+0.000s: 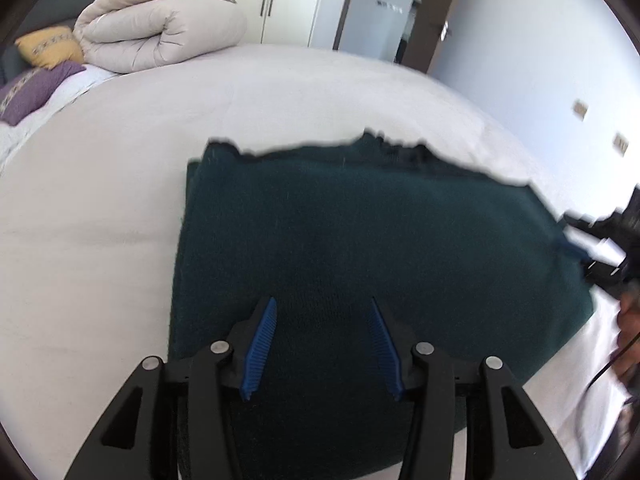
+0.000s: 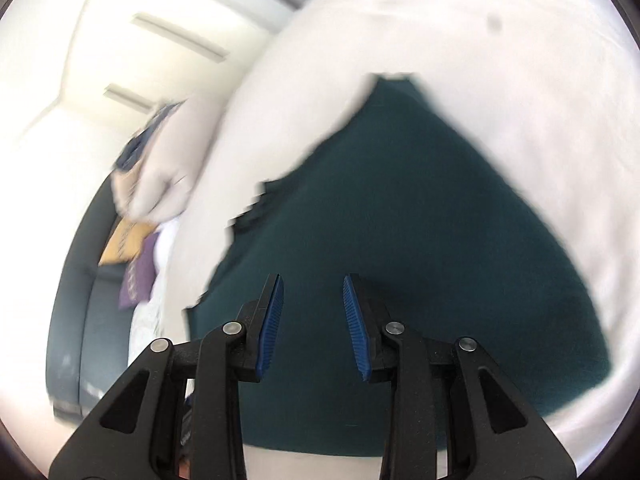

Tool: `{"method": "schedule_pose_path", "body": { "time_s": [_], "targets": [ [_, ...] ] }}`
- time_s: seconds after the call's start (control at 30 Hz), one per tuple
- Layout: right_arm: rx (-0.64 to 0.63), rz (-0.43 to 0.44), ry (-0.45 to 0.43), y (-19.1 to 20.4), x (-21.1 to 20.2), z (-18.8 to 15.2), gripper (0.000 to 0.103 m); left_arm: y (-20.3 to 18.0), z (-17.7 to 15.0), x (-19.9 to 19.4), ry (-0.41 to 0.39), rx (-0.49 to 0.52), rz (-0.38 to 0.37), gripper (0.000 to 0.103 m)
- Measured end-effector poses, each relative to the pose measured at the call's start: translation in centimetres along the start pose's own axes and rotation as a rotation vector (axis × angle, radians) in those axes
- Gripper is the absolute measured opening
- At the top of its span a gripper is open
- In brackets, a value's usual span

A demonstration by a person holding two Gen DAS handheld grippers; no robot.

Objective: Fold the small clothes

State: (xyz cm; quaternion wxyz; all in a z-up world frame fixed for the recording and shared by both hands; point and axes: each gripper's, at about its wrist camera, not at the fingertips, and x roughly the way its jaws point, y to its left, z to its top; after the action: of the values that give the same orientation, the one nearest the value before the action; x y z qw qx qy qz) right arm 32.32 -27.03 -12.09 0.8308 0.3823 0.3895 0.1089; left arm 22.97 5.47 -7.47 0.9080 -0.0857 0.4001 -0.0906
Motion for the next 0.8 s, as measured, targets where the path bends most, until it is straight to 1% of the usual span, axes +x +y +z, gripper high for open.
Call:
{"method": "schedule_pose_path", "body": {
  "time_s": [0.03, 0.1, 0.2, 0.23, 0.3, 0.33, 0.37, 0.4, 0.43, 0.5, 0.53, 0.57, 0.63, 0.73, 0.77, 0.8],
  "targets": [
    [-0.024, 0.013, 0.023, 1.0, 1.1, -0.1, 0.03, -0.2, 1.0, -0.5, -0.027, -0.006, -0.006, 0.052],
    [-0.051, 0.03, 0.083, 3.0, 4.7, 0.0, 0.03, -0.8, 3.1, -0.3, -0.053, 0.013, 0.001, 0.052],
    [-0.084, 0.093, 0.138, 6.0, 9.5, 0.0, 0.03, -1.1, 6.2, 1.9, -0.083, 0.043, 0.029, 0.052],
    [-0.083, 0.109, 0.156, 6.6, 11.1, 0.2, 0.03, -0.8, 7.0, 2.8, -0.076, 0.03, 0.03, 0.052],
    [-0.041, 0.133, 0.193, 6.8, 14.1, 0.7, 0.03, 0.2, 8.4, 5.2, -0.045, -0.015, 0.025, 0.052],
    [-0.014, 0.141, 0.215, 6.5, 15.6, 1.2, 0.03, 0.6, 8.6, 6.4, -0.021, -0.022, 0.041, 0.052],
    [0.002, 0.132, 0.221, 5.9, 16.1, 1.4, 0.03, 1.2, 8.5, 7.6, 0.008, -0.031, 0.056, 0.052],
    [0.017, 0.113, 0.216, 4.7, 16.3, 1.7, 0.03, 2.1, 8.1, 8.5, 0.02, -0.055, 0.04, 0.052],
    [0.042, 0.128, 0.202, 3.7, 16.4, 2.3, 0.03, 2.9, 7.5, 8.8, 0.002, -0.082, -0.001, 0.053],
    [0.087, 0.187, 0.163, 1.0, 15.3, 2.6, 0.027, 4.1, 7.2, 8.6, -0.029, -0.132, -0.07, 0.053],
    [0.099, 0.193, 0.129, 0.0, 15.1, 3.3, 0.027, 4.4, 7.2, 8.7, -0.029, -0.15, -0.085, 0.053],
    [0.117, 0.2, 0.083, -1.1, 14.2, 4.2, 0.027, 4.7, 7.4, 8.8, -0.029, -0.165, -0.093, 0.053],
    [0.154, 0.213, 0.034, -3.2, 12.2, 5.3, 0.027, 4.9, 7.4, 8.9, -0.029, -0.17, -0.099, 0.053],
    [0.196, 0.174, -0.075, -6.5, 8.8, 6.9, 0.027, 4.8, 7.3, 8.9, -0.038, -0.168, -0.106, 0.053],
    [0.228, 0.193, -0.11, -7.8, 7.2, 6.9, 0.027, 5.0, 7.2, 8.8, -0.041, -0.169, -0.108, 0.053],
    [0.259, 0.223, -0.138, -9.0, 5.9, 6.9, 0.024, 5.2, 7.1, 8.8, -0.045, -0.171, -0.111, 0.053]
  ]
}}
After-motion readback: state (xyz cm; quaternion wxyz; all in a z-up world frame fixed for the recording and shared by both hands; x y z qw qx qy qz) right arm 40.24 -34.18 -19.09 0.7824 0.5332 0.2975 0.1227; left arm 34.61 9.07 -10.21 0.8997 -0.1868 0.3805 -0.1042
